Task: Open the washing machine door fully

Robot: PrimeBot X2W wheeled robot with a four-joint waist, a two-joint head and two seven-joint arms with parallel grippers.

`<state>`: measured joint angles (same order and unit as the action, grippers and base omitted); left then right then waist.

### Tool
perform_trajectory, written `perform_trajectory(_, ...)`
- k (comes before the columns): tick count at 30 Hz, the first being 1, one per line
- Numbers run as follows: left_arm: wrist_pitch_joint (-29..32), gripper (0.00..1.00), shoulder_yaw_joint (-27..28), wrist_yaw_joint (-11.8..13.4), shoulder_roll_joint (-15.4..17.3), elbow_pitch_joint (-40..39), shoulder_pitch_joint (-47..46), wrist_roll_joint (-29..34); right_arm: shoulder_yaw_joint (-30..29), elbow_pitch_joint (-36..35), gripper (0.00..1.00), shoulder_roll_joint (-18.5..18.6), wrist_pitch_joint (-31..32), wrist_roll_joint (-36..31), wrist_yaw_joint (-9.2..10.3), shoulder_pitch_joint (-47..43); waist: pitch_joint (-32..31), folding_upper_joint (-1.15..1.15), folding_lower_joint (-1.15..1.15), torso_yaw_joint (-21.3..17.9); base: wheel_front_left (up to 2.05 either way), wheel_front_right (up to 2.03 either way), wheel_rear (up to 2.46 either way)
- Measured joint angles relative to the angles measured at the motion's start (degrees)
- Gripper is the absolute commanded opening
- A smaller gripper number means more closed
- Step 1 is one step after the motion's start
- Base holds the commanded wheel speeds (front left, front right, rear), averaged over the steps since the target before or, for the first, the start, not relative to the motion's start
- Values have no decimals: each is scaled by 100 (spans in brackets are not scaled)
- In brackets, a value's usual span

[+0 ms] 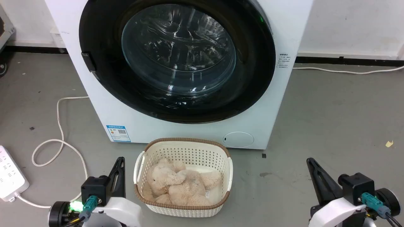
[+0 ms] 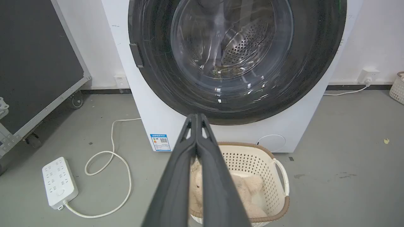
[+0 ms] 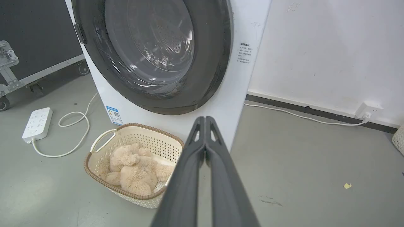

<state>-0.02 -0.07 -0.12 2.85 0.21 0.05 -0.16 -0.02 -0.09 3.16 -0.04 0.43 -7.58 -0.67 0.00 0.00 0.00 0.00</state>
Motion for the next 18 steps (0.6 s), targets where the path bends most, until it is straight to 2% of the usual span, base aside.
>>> perform_trajectory(18,0,0,2,0,0,0,0,0,2,0,0,0,0,0,0,0,0,0,0,0,0,0,0)
